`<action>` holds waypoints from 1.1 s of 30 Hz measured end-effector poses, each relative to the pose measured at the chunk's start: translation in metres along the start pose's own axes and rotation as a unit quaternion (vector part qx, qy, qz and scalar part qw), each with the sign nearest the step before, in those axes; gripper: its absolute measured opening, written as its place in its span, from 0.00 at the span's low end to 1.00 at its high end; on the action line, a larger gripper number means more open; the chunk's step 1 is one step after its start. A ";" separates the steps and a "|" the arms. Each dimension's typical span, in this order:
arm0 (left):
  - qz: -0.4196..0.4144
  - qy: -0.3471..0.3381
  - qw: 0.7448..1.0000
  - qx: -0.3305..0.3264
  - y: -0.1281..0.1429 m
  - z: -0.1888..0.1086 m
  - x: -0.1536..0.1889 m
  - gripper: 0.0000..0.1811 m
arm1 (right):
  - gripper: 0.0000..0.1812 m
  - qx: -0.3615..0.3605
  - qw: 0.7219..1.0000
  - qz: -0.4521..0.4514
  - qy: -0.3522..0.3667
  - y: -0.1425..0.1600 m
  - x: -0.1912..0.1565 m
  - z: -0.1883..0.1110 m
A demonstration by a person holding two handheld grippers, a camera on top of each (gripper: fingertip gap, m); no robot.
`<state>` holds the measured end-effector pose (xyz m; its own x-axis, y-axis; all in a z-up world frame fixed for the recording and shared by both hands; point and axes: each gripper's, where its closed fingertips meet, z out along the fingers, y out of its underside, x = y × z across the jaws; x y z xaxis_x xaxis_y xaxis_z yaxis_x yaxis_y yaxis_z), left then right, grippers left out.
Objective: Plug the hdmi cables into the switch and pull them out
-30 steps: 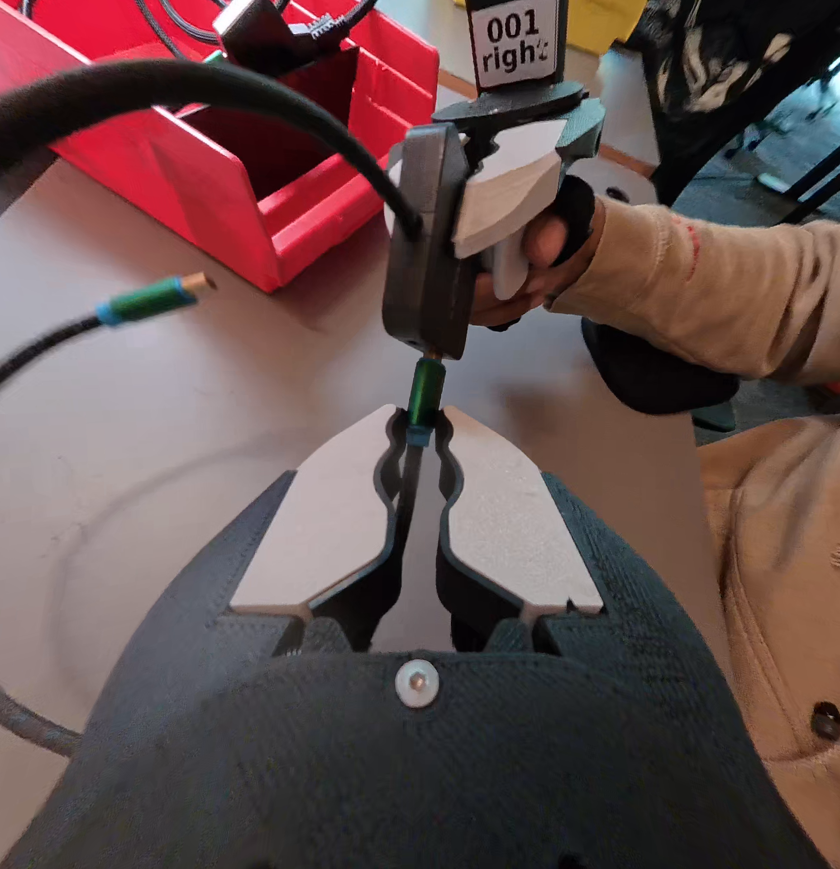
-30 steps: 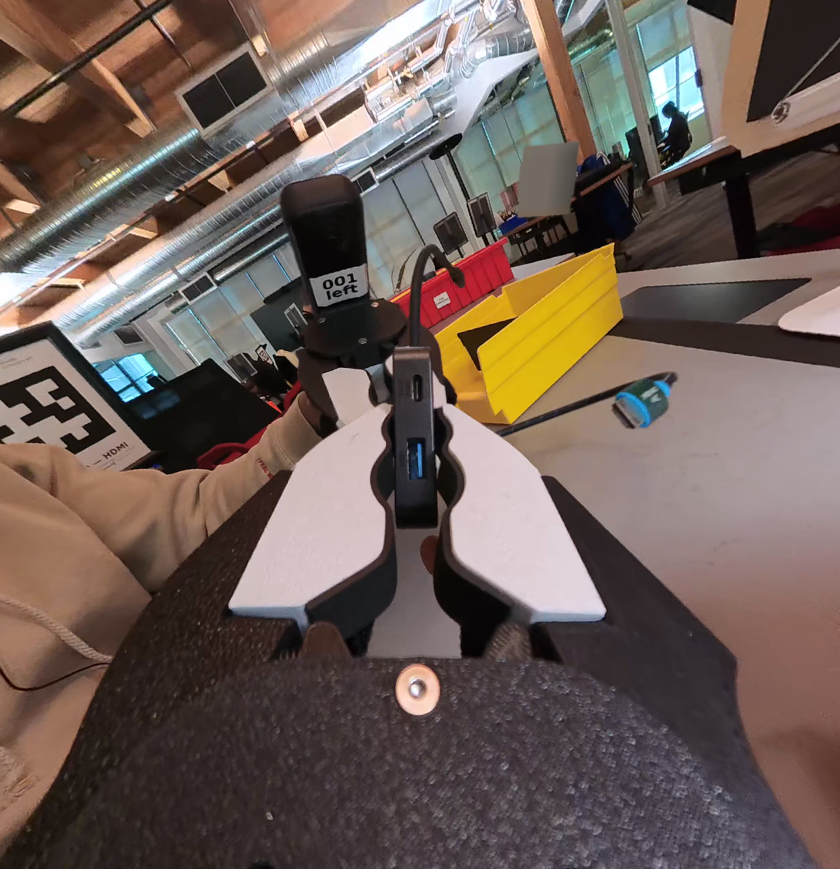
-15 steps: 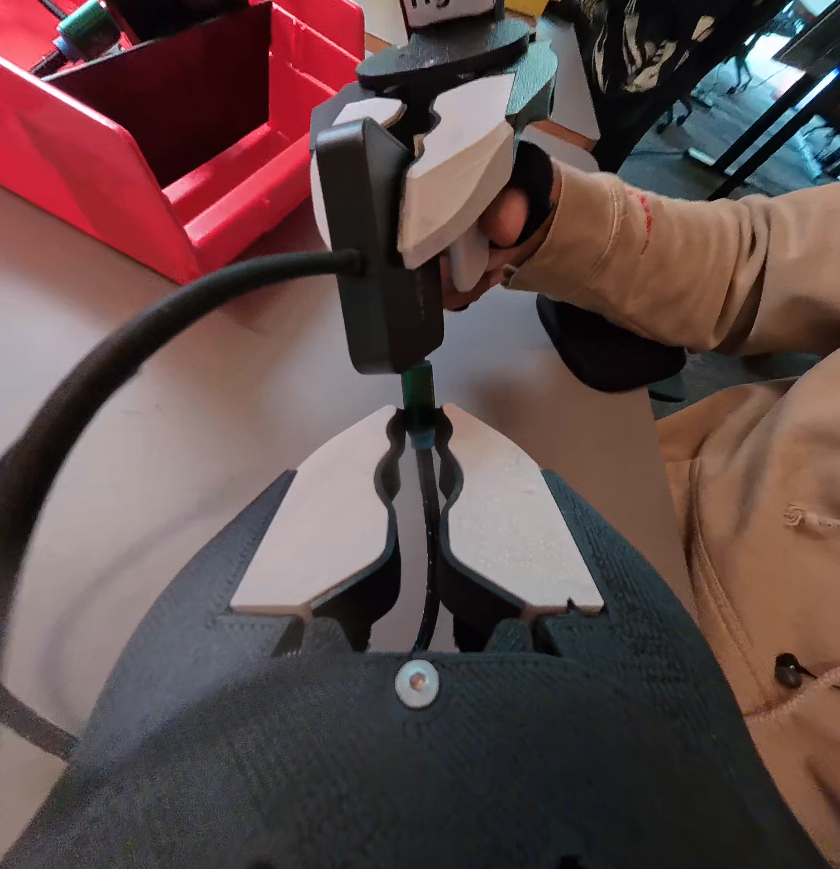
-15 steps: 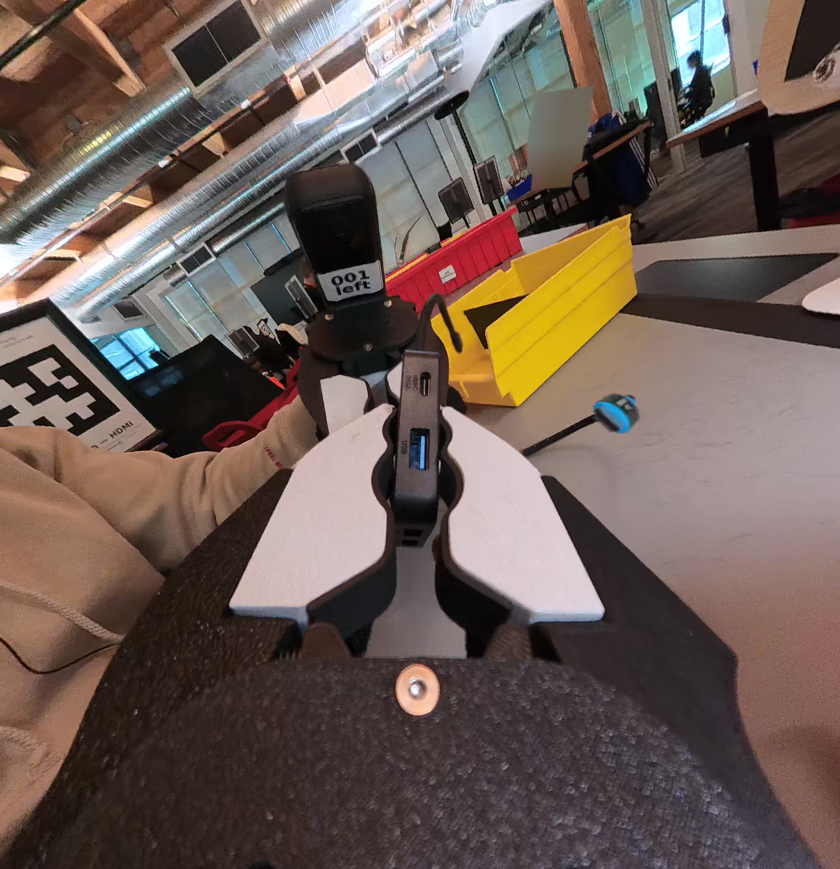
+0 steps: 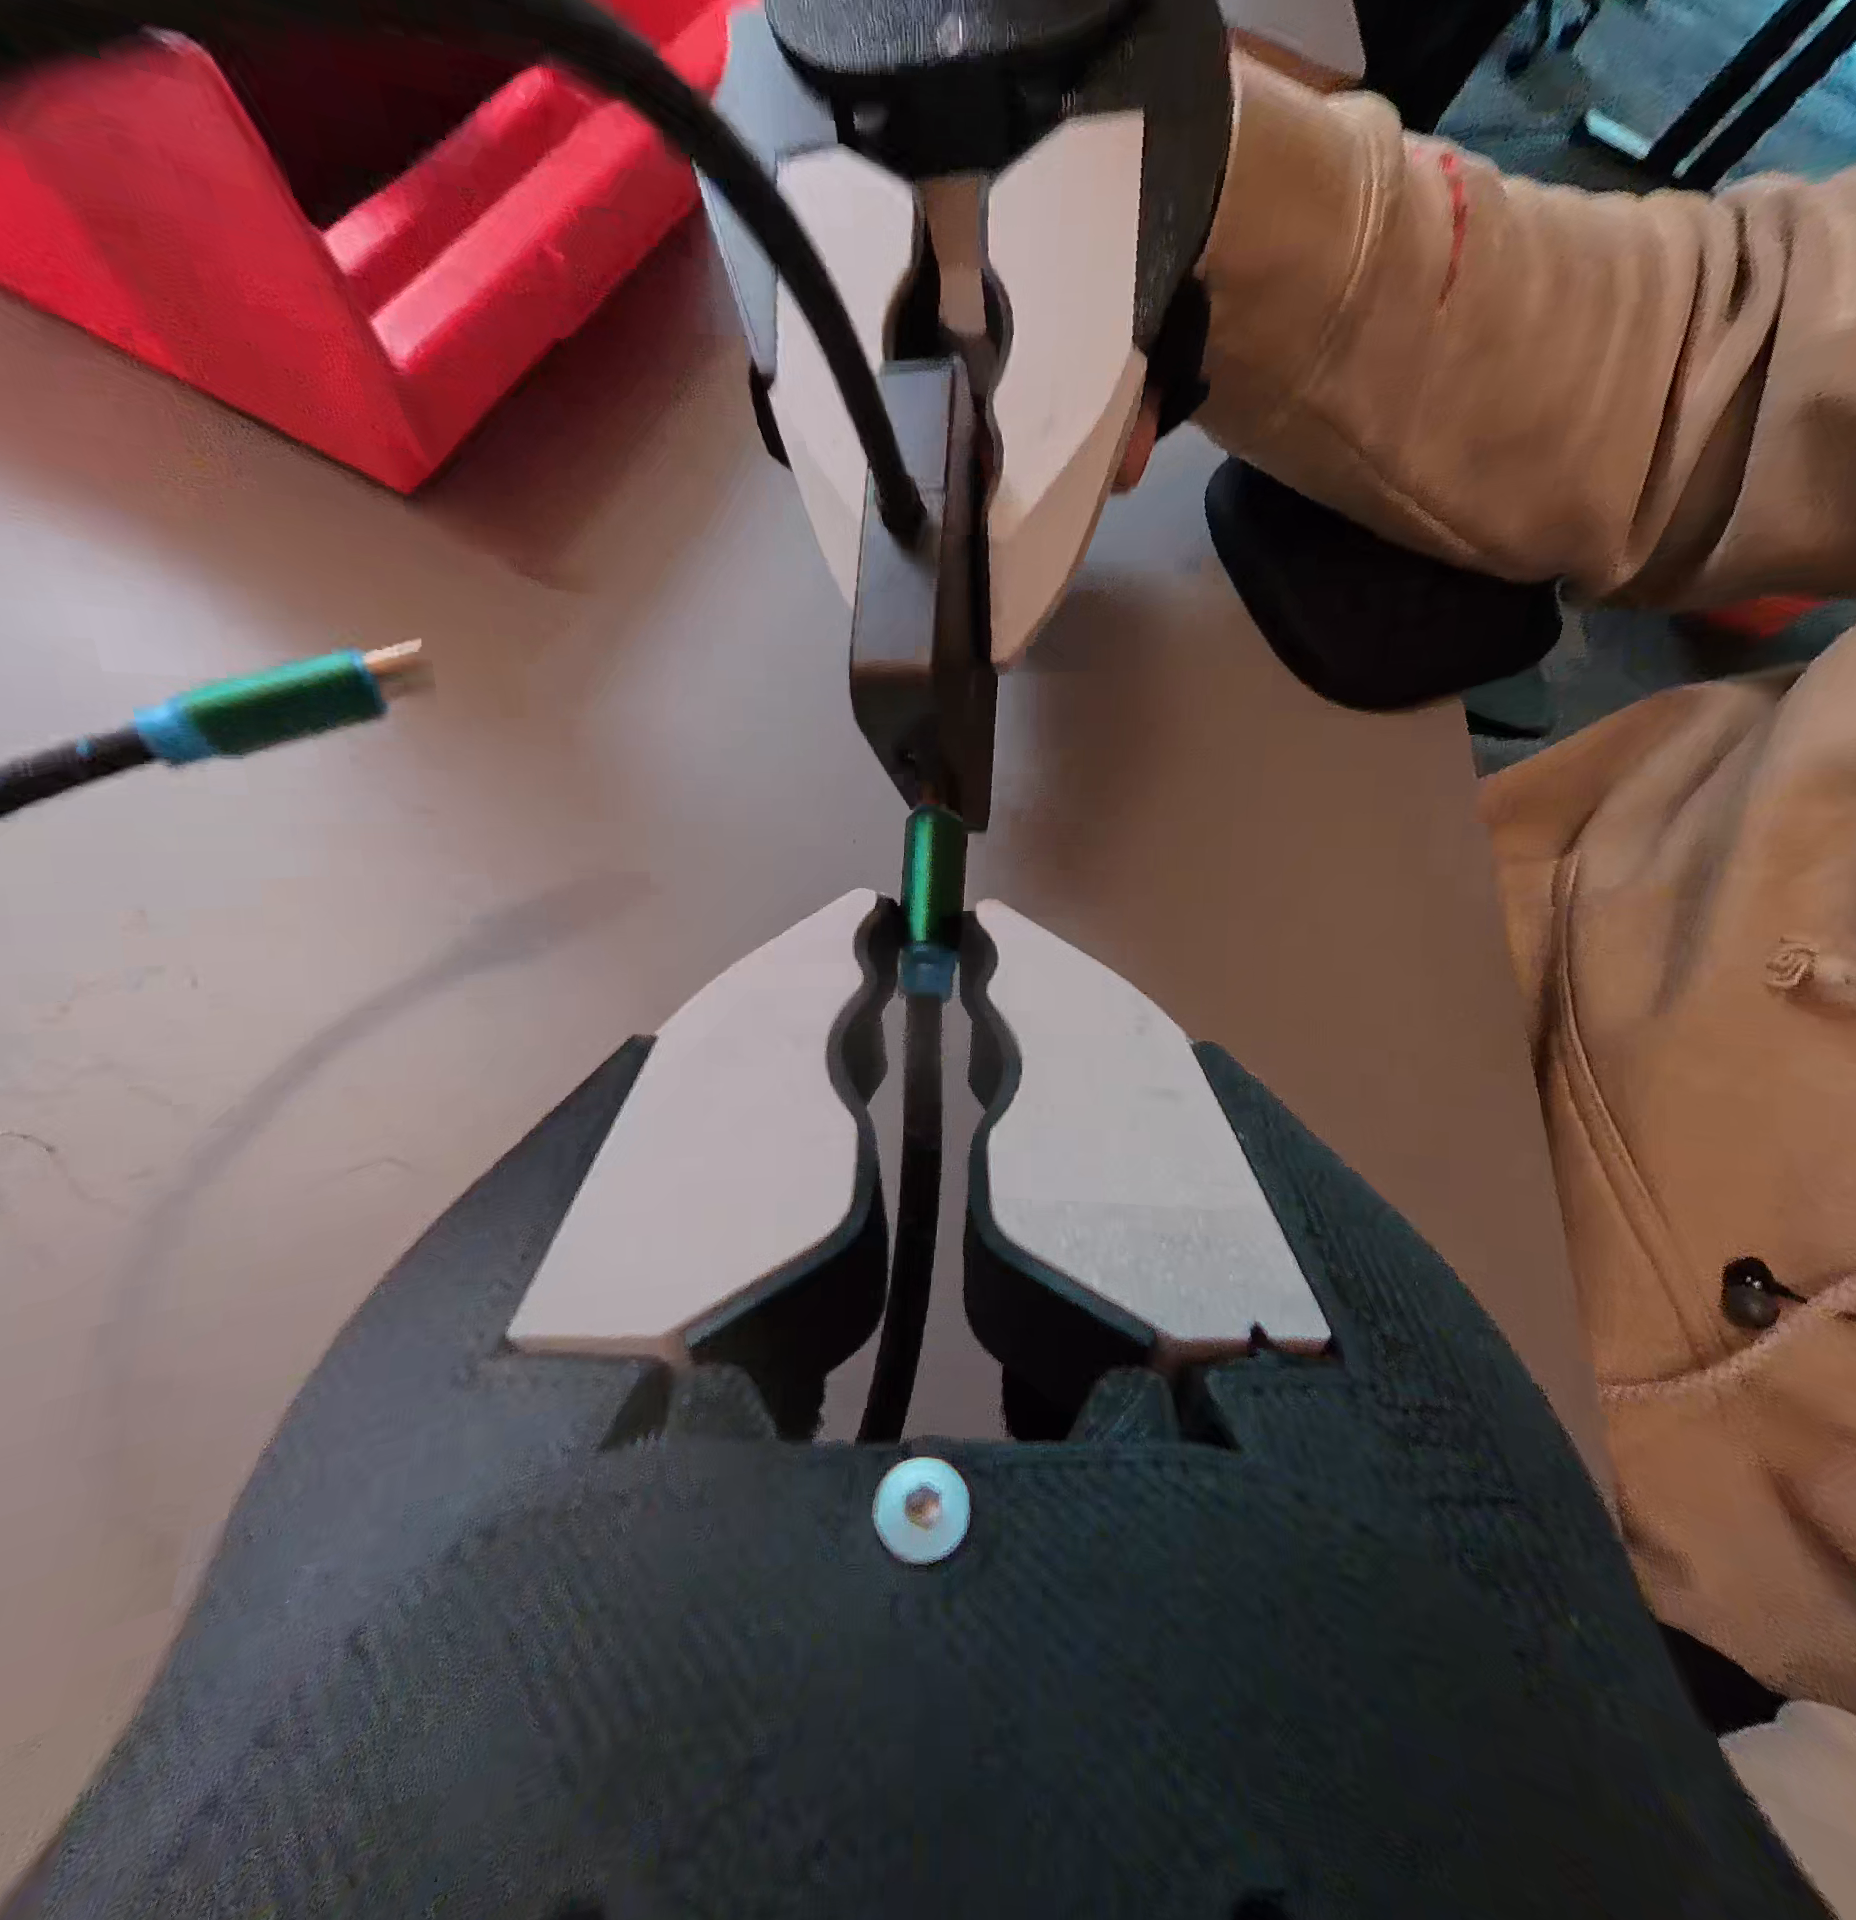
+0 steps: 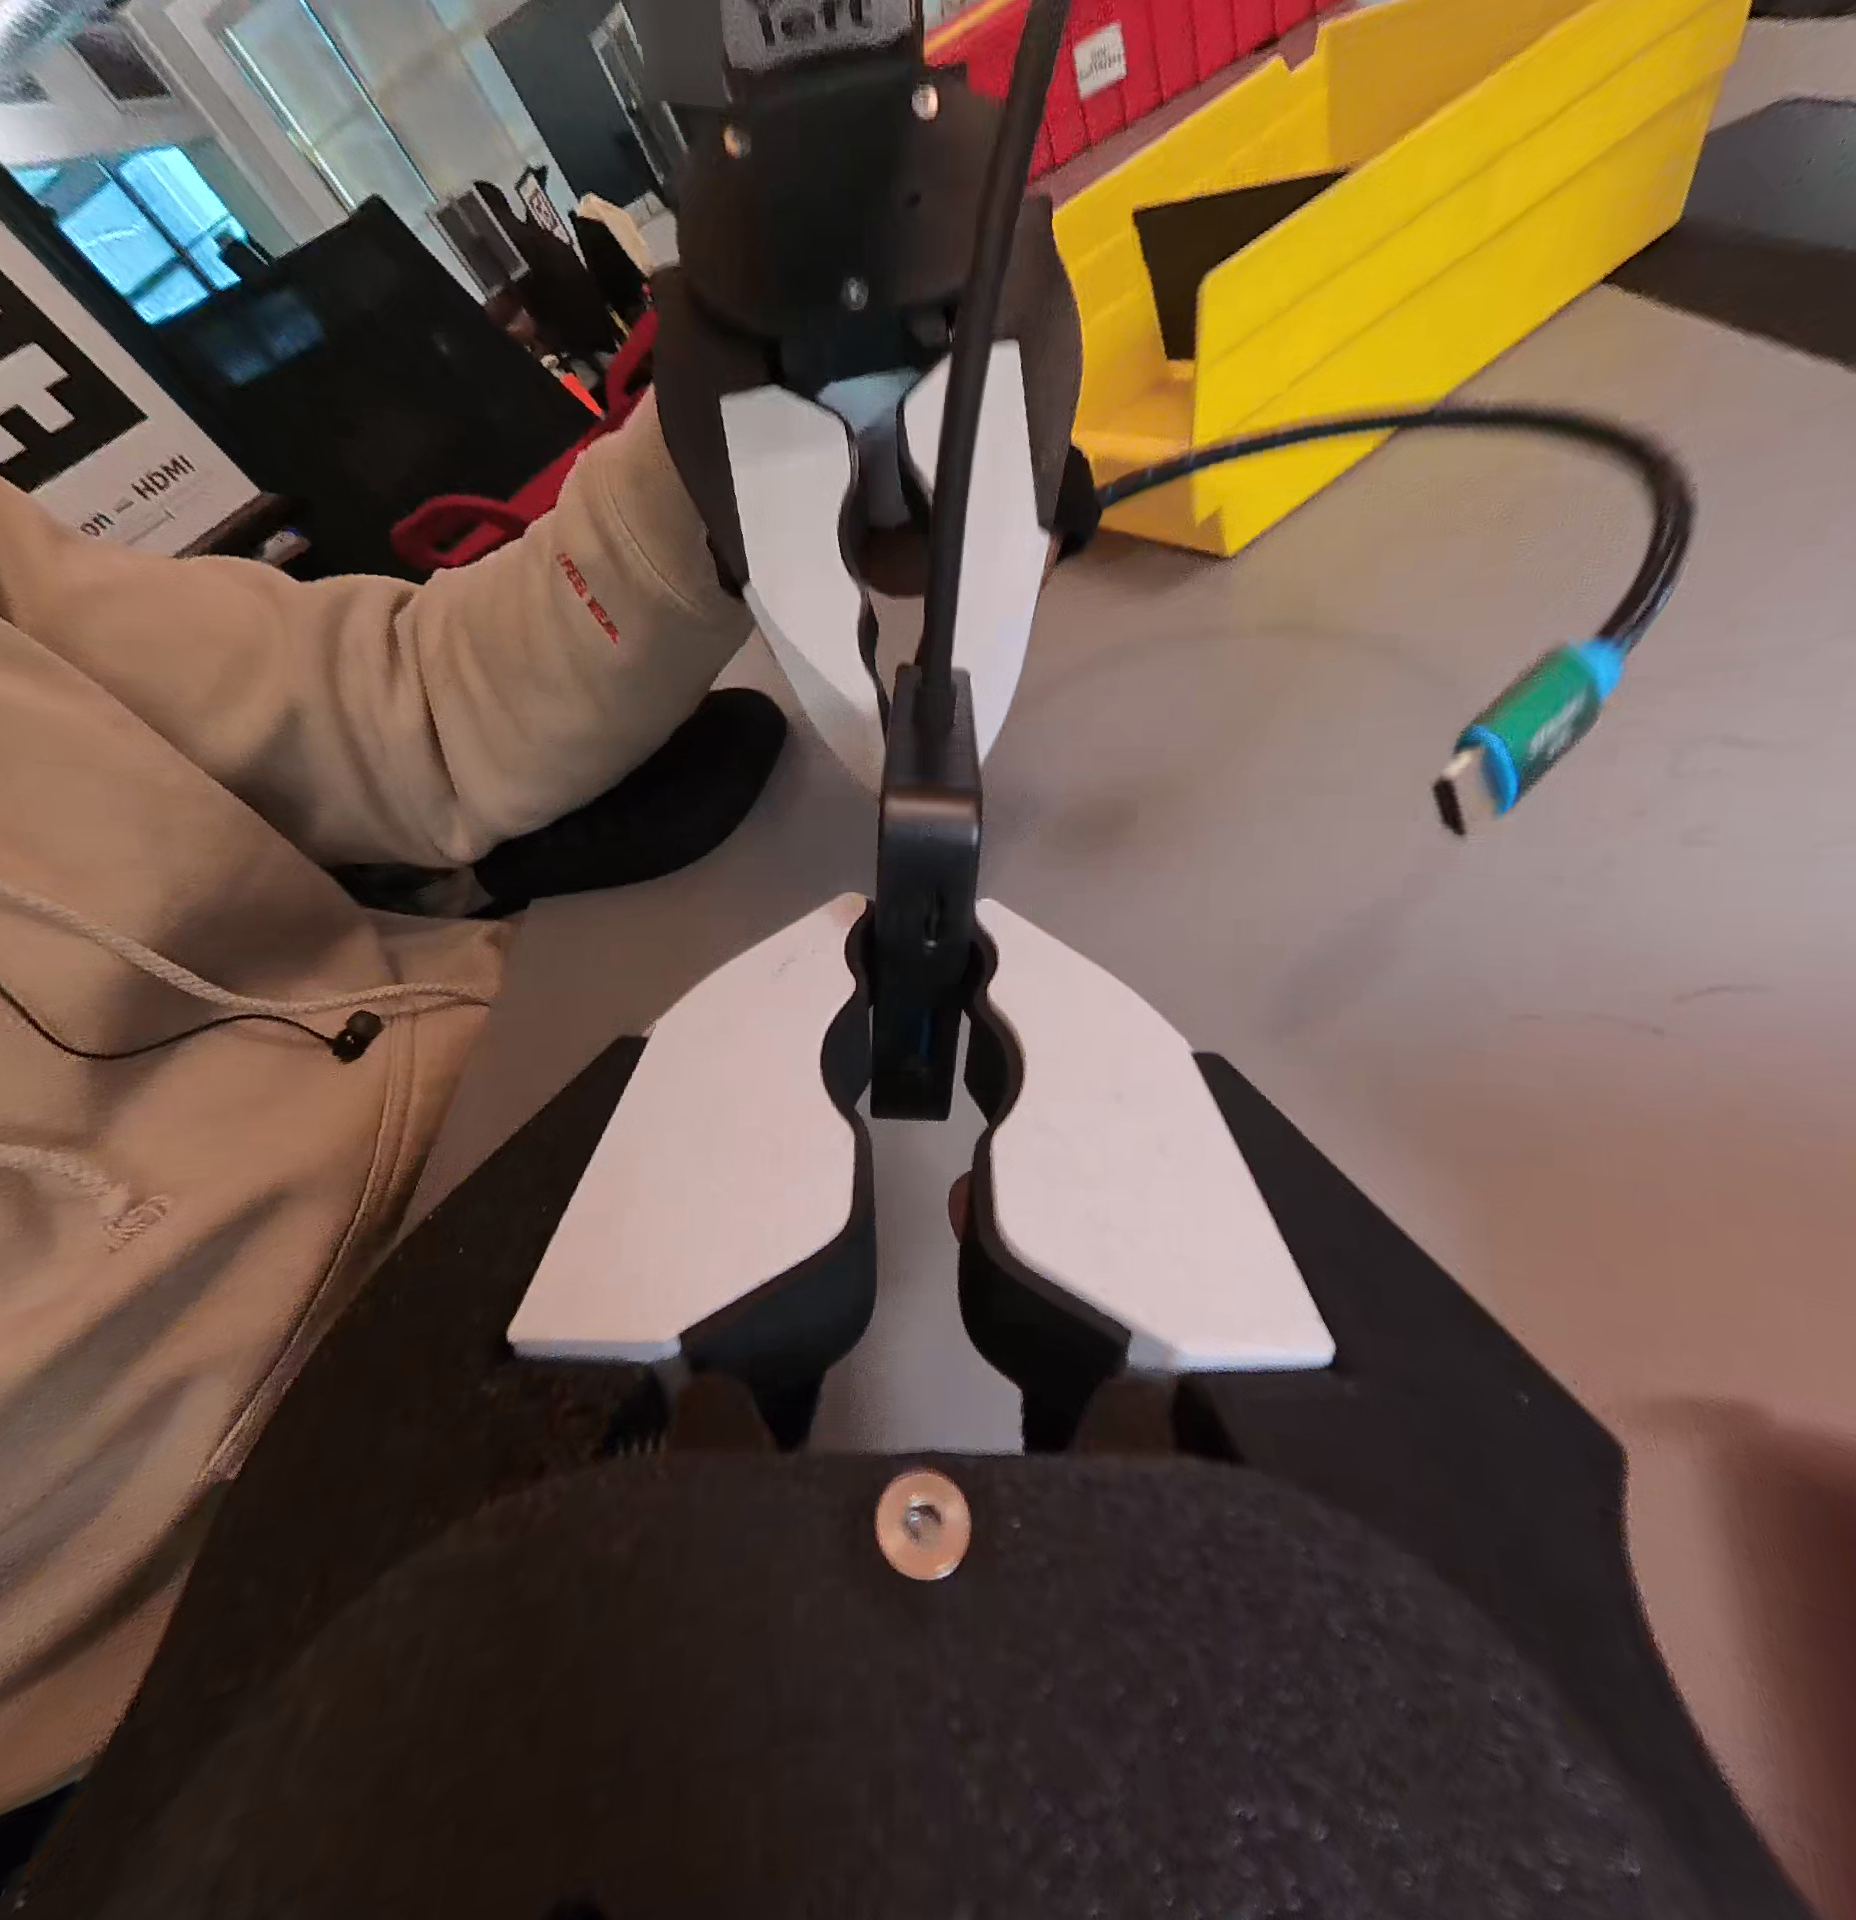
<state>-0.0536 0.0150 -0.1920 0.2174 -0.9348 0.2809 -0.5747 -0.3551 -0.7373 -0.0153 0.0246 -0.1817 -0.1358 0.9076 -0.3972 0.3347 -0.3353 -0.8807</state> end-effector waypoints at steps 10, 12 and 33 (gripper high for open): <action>0.007 0.016 0.998 -0.057 0.018 0.002 0.006 0.06 | 0.07 -0.003 0.999 0.013 -0.032 0.011 -0.001 0.014; 0.019 0.028 0.997 -0.075 0.022 0.009 0.012 0.06 | 0.07 -0.017 0.999 0.012 -0.047 0.015 -0.006 0.014; 0.031 -0.011 0.999 -0.003 0.004 -0.005 0.000 0.08 | 0.07 0.048 0.999 -0.010 -0.011 -0.003 0.003 0.017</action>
<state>-0.0600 0.0136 -0.1921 0.1977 -0.9548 0.2217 -0.5919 -0.2966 -0.7494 -0.0329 0.0241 -0.1849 -0.1628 0.9092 -0.3832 0.2407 -0.3401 -0.9091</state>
